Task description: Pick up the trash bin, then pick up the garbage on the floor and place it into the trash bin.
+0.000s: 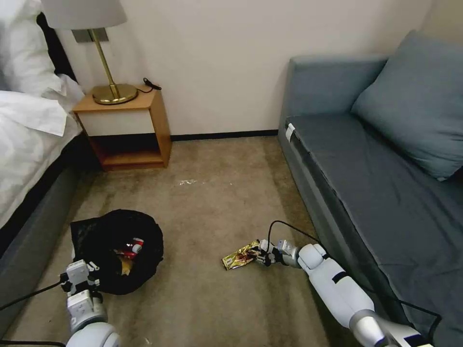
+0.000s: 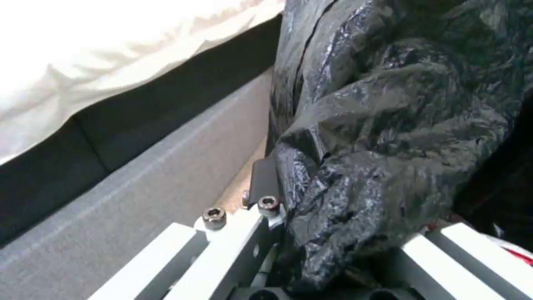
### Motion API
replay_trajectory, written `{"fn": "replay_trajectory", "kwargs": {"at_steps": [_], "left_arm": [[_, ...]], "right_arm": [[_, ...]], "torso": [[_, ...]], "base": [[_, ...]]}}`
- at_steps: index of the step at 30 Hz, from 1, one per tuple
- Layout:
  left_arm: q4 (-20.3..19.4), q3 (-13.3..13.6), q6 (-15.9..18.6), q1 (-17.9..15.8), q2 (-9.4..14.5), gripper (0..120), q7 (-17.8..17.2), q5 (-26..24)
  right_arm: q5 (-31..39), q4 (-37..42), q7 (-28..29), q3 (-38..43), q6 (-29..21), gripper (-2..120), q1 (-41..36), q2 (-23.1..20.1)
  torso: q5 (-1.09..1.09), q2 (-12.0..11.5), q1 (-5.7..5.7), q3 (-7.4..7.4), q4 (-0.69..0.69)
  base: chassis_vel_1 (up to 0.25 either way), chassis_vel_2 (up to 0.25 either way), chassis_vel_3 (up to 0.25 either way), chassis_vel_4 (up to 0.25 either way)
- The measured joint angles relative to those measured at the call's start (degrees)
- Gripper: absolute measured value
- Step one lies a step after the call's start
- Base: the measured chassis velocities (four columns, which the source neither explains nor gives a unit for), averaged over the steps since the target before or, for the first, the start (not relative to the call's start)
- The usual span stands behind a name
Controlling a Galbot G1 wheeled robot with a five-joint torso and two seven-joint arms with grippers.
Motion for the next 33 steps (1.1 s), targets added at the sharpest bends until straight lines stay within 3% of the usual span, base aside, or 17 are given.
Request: {"fn": "replay_trajectory", "kwargs": {"at_steps": [11, 15, 33], "left_arm": [[0.40, 0.30, -0.01, -0.53, 0.15, 3, 0.15, -0.15], [0.51, 0.48, -0.01, -0.57, 0.16, 3, 0.16, -0.16], [0.52, 0.47, -0.56, 0.09, 0.05, 3, 0.22, -0.13]], "right_arm": [[0.39, -8.72, 0.89, 2.05, -0.05, 88, 4.17, 2.07], [1.17, -10.08, 1.49, 2.37, -0.39, 98, 4.72, 2.23], [7.26, -12.75, -1.74, 1.53, -2.30, 100, 5.26, 2.16]], "torso": [[0.01, 0.00, 0.00, 0.00, 0.00], [0.00, 0.00, 0.00, 0.00, 0.00], [0.00, 0.00, 0.00, 0.00, 0.00]], "base": [[0.000, 0.000, 0.000, 0.000], [0.000, 0.000, 0.000, 0.000], [0.000, 0.000, 0.000, 0.000]]}}
